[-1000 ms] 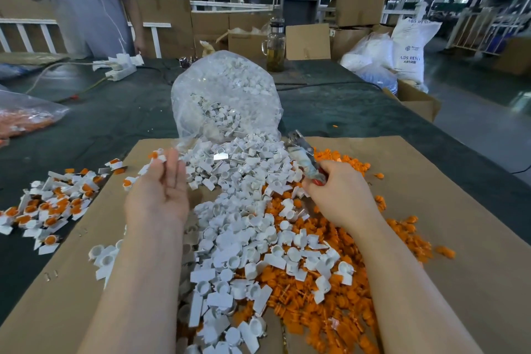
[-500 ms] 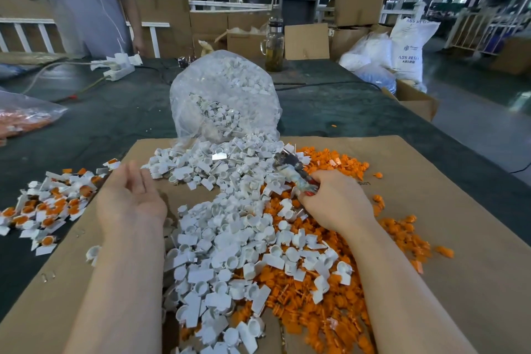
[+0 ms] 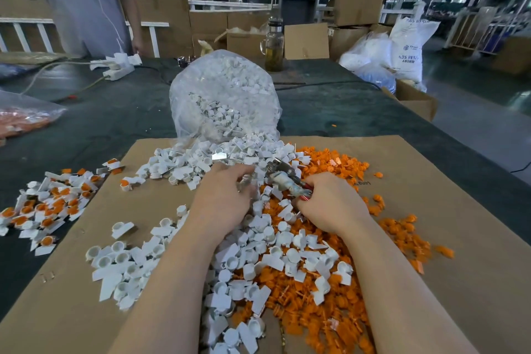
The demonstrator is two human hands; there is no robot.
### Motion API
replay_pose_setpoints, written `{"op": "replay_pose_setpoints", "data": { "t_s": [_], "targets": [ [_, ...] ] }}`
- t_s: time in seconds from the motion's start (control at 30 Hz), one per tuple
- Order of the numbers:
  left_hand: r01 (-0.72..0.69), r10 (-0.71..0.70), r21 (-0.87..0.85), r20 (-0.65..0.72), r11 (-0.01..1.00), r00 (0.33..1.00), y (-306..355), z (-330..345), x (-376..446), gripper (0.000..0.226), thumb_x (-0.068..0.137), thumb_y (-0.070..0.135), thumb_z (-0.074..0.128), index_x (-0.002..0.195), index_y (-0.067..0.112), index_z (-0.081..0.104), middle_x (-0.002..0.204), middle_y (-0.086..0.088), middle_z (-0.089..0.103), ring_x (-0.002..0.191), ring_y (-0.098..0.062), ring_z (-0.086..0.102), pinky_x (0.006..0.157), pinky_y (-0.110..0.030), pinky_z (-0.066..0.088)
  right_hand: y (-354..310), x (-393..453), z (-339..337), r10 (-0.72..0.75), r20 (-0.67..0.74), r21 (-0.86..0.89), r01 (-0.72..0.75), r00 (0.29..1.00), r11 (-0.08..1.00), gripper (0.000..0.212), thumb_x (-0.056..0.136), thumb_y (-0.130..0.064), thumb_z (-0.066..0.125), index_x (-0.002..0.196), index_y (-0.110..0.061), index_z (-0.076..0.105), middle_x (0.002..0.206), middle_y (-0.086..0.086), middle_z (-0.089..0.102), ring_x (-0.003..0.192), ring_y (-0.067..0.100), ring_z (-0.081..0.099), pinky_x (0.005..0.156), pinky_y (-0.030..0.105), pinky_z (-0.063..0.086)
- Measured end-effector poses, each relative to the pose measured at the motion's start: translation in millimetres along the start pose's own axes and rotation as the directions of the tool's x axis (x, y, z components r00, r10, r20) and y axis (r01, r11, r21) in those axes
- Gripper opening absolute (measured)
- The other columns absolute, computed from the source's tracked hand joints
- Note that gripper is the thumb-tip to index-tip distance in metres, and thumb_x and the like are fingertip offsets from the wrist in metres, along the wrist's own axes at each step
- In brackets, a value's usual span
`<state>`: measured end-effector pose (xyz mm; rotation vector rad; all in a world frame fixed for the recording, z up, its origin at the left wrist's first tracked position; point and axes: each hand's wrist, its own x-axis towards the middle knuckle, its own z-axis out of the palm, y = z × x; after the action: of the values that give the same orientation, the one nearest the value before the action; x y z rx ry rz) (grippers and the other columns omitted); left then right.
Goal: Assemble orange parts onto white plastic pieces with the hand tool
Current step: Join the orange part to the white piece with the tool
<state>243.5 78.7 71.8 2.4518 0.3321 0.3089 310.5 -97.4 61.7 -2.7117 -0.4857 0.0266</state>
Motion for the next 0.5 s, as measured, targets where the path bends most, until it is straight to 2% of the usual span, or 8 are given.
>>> {"op": "replay_pose_setpoints", "data": {
  "t_s": [0.1, 0.2, 0.33, 0.43, 0.5],
  "targets": [
    [-0.017, 0.014, 0.066, 0.043, 0.998, 0.999, -0.2, 2.7, 0.3, 0.042, 0.098, 0.023, 0.058, 0.138, 0.033, 0.055, 0.131, -0.005, 0.045, 0.103, -0.018, 0.056, 0.092, -0.029, 0.045, -0.8, 1.3, 0.9, 0.011, -0.001, 0.011, -0.011, 1.000, 1.000, 0.011, 0.089, -0.035, 0.062, 0.096, -0.027, 0.065, 0.079, -0.008, 0.062, 0.072, 0.013, 0.061, 0.062, 0.033, 0.056],
    [0.007, -0.006, 0.024, -0.021, 1.000, 1.000, 0.5, 2.8, 0.4, 0.033, 0.095, 0.028, 0.063, 0.128, 0.030, 0.065, 0.126, -0.002, 0.054, 0.086, -0.010, 0.057, 0.081, -0.025, 0.043, -0.7, 2.1, 1.1, 0.012, 0.012, 0.011, -0.012, 1.000, 1.000, 0.011, 0.088, -0.032, 0.061, 0.095, -0.026, 0.066, 0.080, -0.007, 0.063, 0.073, 0.014, 0.062, 0.065, 0.036, 0.058],
    [0.002, -0.008, -0.043, -0.133, 0.999, 0.991, 0.7, 4.3, 0.9, 0.021, 0.095, 0.029, 0.063, 0.111, 0.025, 0.076, 0.108, 0.009, 0.066, 0.077, -0.003, 0.052, 0.070, -0.020, 0.037, -0.2, 3.3, 2.2, 0.012, 0.018, 0.009, -0.012, 1.000, 1.000, 0.008, 0.087, -0.030, 0.061, 0.090, -0.025, 0.065, 0.077, -0.005, 0.062, 0.070, 0.016, 0.061, 0.058, 0.032, 0.052],
    [0.043, -0.054, -0.068, -0.161, 0.997, 0.985, 2.3, 3.5, 0.3, 0.013, 0.093, 0.026, 0.066, 0.098, 0.026, 0.078, 0.086, 0.018, 0.056, 0.071, 0.001, 0.049, 0.065, -0.022, 0.037, -1.9, 3.7, 3.5, 0.015, 0.022, 0.016, -0.015, 1.000, 1.000, 0.012, 0.089, -0.037, 0.061, 0.091, -0.025, 0.065, 0.076, -0.005, 0.063, 0.067, 0.014, 0.061, 0.053, 0.028, 0.047],
    [0.063, -0.078, -0.101, -0.146, 0.993, 0.986, 2.8, 2.4, -0.8, 0.009, 0.089, 0.025, 0.071, 0.091, 0.032, 0.076, 0.083, 0.020, 0.059, 0.073, 0.000, 0.053, 0.065, -0.023, 0.041, -3.0, 3.2, 4.0, 0.016, 0.017, 0.021, -0.017, 1.000, 1.000, 0.015, 0.090, -0.040, 0.060, 0.091, -0.026, 0.064, 0.076, -0.006, 0.063, 0.066, 0.014, 0.060, 0.051, 0.027, 0.043]
  ]
}}
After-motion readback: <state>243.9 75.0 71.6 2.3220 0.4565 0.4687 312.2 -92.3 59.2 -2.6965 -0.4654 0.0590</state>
